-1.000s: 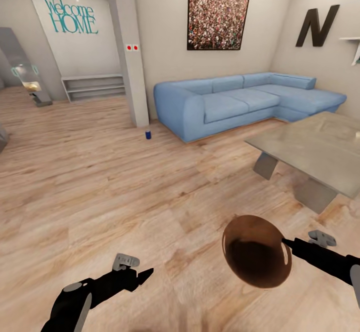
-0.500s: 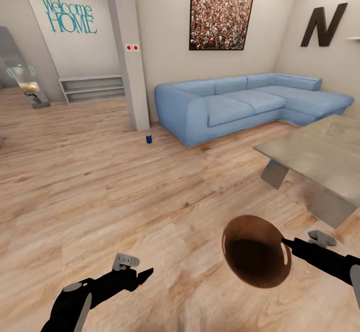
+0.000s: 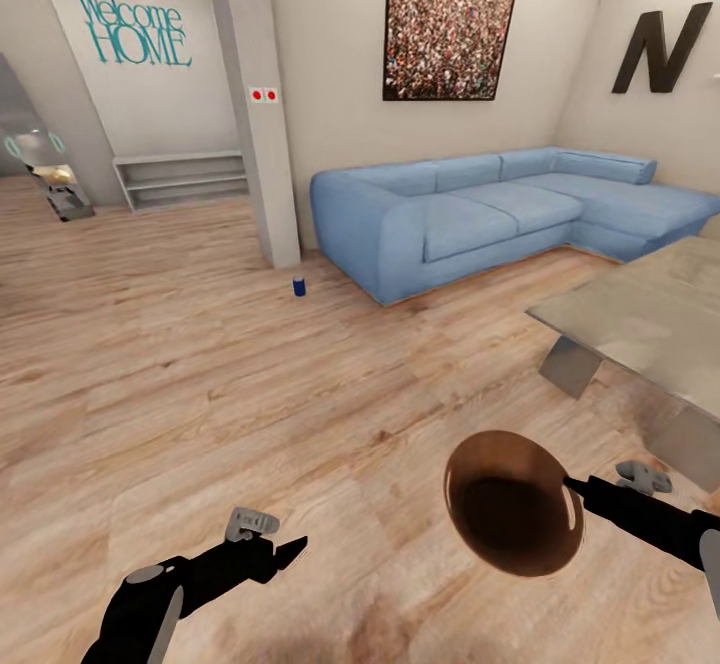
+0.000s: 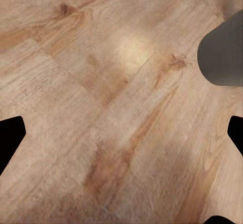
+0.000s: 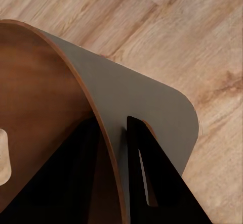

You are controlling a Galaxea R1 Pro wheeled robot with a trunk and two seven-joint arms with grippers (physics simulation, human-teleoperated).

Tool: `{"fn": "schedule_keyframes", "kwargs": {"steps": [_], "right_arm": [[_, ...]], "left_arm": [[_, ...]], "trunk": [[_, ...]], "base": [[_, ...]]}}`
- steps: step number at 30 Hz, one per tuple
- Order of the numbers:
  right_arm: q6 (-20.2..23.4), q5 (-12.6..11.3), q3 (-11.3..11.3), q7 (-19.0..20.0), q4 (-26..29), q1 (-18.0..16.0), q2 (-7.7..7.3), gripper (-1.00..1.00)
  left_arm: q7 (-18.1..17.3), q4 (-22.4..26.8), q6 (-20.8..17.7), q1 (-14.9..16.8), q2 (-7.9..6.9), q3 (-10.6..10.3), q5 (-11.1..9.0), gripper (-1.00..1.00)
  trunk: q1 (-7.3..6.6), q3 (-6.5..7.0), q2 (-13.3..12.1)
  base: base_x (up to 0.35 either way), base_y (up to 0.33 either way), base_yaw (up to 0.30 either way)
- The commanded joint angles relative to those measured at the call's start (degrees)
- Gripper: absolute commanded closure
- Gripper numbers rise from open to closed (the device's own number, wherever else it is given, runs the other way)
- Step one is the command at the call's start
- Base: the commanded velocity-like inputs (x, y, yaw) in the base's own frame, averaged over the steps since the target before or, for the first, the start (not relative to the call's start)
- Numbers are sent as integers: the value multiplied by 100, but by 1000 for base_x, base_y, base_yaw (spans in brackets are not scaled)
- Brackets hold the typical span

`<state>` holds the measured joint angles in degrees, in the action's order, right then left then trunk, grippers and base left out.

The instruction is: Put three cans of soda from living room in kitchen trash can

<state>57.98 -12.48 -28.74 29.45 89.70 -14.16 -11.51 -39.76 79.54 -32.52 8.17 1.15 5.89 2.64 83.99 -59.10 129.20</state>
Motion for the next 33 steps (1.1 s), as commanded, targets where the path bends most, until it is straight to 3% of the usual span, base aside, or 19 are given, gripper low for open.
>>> {"fn": "schedule_keyframes", "kwargs": {"steps": [1,16,33], "right_arm": [[37,-184,1,8,4,-1,0,100],[37,-184,0,8,4,-1,0,100],[37,-184,8,8,4,0,-7,100]], "left_arm": [[-25,0,0,0,-2,0,0,-100],[-236,1,6,0,-9,0,8,-100],[-242,0,9,0,-9,0,18,-100]], "trunk": [[0,1,0],[0,1,0],[0,1,0]], "base": [[340,88,0],[340,94,0],[340,98,0]]}}
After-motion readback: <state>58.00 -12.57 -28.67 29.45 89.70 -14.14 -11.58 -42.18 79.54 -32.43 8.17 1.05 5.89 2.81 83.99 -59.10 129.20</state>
